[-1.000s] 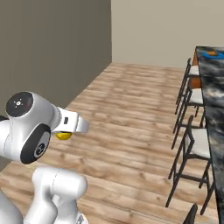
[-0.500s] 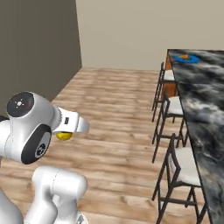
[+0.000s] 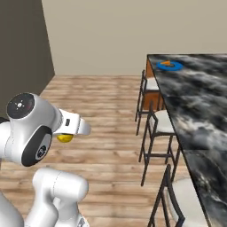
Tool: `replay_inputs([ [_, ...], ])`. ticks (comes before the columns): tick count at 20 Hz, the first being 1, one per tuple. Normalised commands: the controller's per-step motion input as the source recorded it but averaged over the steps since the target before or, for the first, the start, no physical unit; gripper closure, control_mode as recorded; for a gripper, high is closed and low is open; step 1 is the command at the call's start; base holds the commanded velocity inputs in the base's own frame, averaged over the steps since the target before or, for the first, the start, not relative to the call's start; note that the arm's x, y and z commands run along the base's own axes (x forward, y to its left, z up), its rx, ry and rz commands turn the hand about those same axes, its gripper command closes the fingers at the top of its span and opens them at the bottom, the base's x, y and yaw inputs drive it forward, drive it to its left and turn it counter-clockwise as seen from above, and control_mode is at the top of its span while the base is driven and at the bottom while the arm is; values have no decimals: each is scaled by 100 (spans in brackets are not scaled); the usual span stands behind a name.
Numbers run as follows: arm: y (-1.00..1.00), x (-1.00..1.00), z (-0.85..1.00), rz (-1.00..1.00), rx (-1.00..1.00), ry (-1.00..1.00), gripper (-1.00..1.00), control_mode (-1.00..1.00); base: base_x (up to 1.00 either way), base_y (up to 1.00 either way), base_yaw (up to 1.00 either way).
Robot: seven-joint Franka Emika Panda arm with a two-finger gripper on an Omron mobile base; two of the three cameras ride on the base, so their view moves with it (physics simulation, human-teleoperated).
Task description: Take the cheese, chicken drumstick, and lemon from the fridge and place them on the plate on the dining counter to create an appetizer plate.
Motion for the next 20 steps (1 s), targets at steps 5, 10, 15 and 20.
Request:
replay_inputs([
  [5,0,0,0,0,0,0,100,100,100,22,-25],
  [10,0,0,0,0,0,0,100,100,100,30,-25],
  [15,0,0,0,0,0,0,100,100,100,31,-23],
  [20,0,0,0,0,0,0,100,100,99,29,-21],
])
